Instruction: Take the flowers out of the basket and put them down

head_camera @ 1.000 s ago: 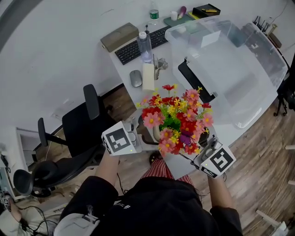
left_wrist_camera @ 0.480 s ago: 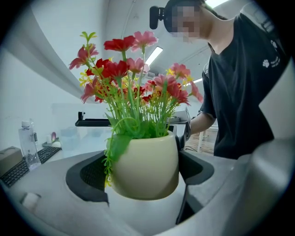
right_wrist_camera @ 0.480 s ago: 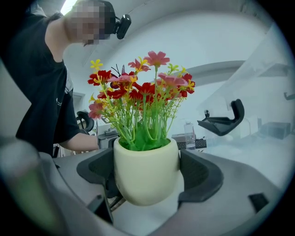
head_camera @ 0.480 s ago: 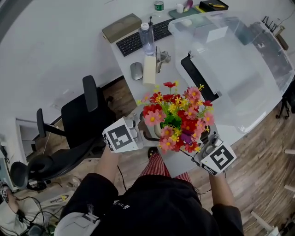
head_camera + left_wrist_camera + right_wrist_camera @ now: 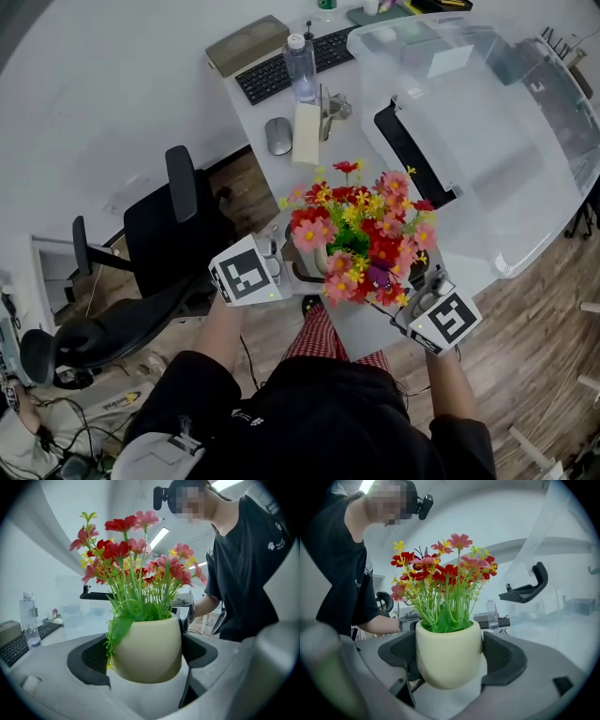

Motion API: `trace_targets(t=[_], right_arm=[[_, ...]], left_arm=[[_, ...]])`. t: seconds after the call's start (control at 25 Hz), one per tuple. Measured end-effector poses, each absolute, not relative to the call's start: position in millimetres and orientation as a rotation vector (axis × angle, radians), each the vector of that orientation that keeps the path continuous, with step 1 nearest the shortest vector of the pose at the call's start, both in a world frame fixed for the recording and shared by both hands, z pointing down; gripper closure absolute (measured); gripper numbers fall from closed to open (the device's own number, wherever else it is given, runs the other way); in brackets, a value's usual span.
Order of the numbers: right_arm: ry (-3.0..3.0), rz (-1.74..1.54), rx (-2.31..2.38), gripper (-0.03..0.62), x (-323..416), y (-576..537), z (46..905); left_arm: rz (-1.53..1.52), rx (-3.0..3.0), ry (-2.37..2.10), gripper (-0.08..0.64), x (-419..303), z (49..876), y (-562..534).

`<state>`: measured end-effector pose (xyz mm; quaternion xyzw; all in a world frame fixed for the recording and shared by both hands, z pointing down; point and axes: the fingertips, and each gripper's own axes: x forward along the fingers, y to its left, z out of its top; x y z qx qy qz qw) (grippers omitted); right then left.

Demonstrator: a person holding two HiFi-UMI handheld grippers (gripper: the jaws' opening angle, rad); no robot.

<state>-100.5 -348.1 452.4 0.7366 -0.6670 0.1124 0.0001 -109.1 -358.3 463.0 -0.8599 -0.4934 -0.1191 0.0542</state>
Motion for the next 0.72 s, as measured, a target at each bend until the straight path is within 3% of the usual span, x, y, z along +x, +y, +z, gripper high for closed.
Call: trace_targets(t=[0.72], right_arm=[[-2.102, 0.361, 2.254, 0.149, -92.4, -360.3, 478.3]], left_arm=[[-0.367, -2.646, -1.464, 0.098, -100.7, 490.4, -369.2]])
